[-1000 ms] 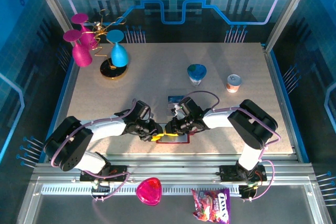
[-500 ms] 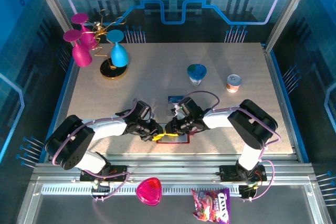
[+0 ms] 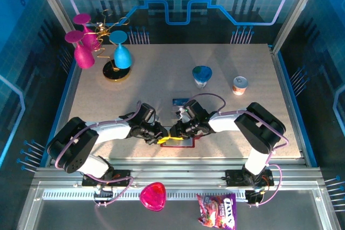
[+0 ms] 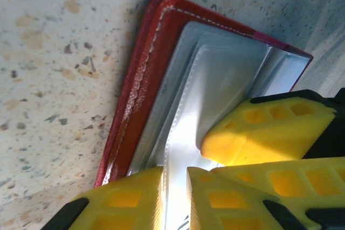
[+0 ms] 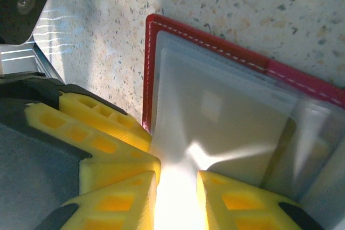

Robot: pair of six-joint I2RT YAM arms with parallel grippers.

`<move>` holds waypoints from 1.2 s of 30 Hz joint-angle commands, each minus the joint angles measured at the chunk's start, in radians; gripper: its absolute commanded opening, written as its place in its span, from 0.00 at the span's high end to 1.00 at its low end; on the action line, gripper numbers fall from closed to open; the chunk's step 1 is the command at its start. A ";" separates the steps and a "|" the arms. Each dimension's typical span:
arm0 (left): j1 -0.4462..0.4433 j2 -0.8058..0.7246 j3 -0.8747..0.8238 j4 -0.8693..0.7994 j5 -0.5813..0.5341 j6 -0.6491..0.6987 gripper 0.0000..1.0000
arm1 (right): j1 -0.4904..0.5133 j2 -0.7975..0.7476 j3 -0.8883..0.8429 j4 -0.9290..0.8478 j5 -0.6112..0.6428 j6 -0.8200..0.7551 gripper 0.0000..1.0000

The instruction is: Take the credit cards out of the card holder

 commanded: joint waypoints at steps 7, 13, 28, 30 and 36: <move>-0.008 0.029 0.005 0.011 -0.009 0.002 0.80 | -0.029 -0.136 0.001 -0.116 0.018 -0.020 0.73; -0.006 0.036 0.040 -0.012 -0.019 0.021 0.76 | -0.066 -0.222 0.001 -0.208 0.044 -0.050 0.73; 0.003 0.064 0.153 -0.075 -0.018 0.089 0.70 | -0.212 -0.403 -0.008 -0.597 0.185 -0.192 0.68; 0.002 0.067 0.163 -0.079 -0.019 0.096 0.70 | -0.226 -0.432 -0.019 -0.648 0.217 -0.209 0.68; 0.006 0.099 0.199 -0.094 -0.006 0.124 0.68 | -0.257 -0.506 -0.080 -0.733 0.263 -0.218 0.66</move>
